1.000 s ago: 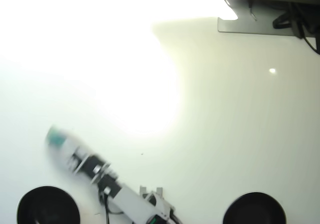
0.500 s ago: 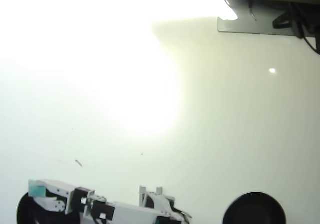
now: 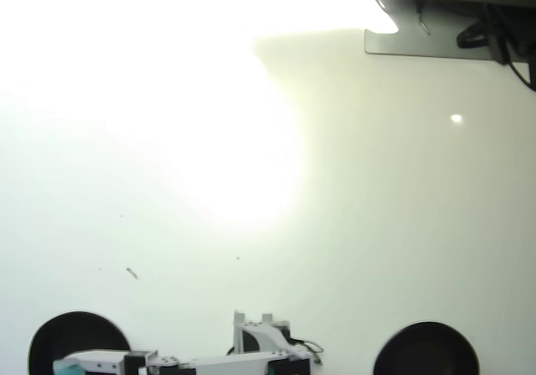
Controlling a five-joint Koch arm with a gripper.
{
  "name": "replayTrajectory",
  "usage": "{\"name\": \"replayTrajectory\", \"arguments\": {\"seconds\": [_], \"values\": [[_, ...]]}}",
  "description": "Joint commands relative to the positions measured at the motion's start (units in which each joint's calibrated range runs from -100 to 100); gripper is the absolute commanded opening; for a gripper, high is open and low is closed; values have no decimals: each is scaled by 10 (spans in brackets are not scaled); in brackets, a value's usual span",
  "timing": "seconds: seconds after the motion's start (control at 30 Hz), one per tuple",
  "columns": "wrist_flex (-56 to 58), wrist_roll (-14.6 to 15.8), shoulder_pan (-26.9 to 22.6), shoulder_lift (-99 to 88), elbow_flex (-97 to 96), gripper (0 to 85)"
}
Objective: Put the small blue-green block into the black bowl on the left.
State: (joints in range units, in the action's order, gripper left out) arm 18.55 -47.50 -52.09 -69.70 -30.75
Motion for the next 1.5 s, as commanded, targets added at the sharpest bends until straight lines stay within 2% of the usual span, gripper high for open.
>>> {"name": "replayTrajectory", "arguments": {"seconds": [0.0, 0.17, 0.23, 0.27, 0.37, 0.47, 0.63, 0.87, 0.93, 1.0, 1.1, 1.2, 1.37, 1.47], "values": [[-3, 2, 0, -17, 28, 62], [9, 2, 3, -17, 16, 85], [18, 1, 5, -18, 16, 250], [22, 1, 6, -18, 15, 275], [26, 1, 6, -20, 15, 277], [27, 2, 6, -21, 15, 322], [23, 8, 7, -22, 14, 322], [-20, 90, 33, -38, -6, 322], [-31, 101, 48, -50, -22, 322], [-39, 136, 67, -59, -30, 322], [-48, 164, 99, -83, -53, 322], [-43, 184, 131, -119, -71, 322], [-43, 190, 189, -174, -99, 322], [-45, 204, 220, -210, -121, 322]]}}
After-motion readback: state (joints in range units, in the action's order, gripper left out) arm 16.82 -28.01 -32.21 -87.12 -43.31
